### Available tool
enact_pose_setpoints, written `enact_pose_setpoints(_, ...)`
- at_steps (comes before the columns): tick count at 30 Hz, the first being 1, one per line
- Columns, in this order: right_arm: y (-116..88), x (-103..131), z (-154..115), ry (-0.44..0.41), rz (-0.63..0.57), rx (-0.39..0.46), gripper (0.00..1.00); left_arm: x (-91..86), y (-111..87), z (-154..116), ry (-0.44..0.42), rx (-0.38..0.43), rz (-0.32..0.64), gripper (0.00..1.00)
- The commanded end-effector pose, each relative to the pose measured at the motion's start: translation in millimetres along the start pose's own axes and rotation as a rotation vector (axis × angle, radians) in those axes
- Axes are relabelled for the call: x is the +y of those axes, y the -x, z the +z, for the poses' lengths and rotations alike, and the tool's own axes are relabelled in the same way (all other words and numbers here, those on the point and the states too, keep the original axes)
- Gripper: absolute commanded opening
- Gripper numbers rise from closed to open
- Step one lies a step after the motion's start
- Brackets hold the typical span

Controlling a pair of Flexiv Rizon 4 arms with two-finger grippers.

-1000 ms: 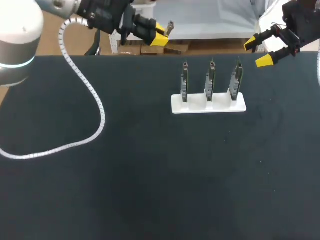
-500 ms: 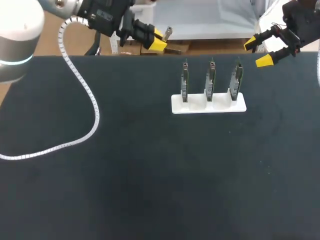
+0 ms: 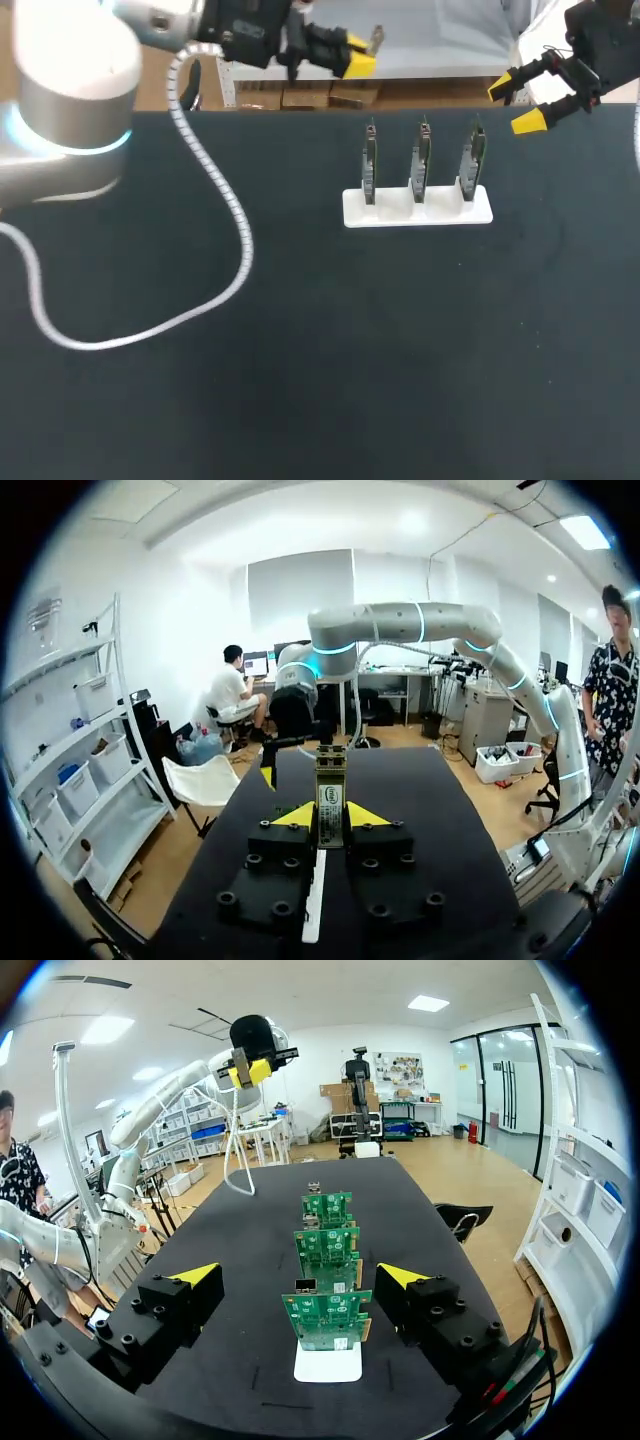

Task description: Pick up the optical module with the left hand, and insert it into the network port with the right hand.

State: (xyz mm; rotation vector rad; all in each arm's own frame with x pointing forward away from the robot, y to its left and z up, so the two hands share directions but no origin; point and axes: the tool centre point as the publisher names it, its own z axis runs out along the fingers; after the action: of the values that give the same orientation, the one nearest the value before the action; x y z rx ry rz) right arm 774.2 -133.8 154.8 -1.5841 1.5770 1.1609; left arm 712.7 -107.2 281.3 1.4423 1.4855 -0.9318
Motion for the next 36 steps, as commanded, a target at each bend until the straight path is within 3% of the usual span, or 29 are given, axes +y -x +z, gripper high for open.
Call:
enact_pose_setpoints(1,0,-1,0,0.002,0.000,0.000,1.00,28.5,5.4,39,-0.062,-0.032,0.005,0.00)
enact_pose_setpoints(16,0,-1,0,0.002,0.000,0.000,1.00,30.2,5.0,107,-0.094,-0.170,-0.038,0.00)
enact_pose_setpoints(36,0,-1,0,0.002,0.000,0.000,1.00,29.0,6.5,113,-0.059,-0.170,-0.038,0.00)
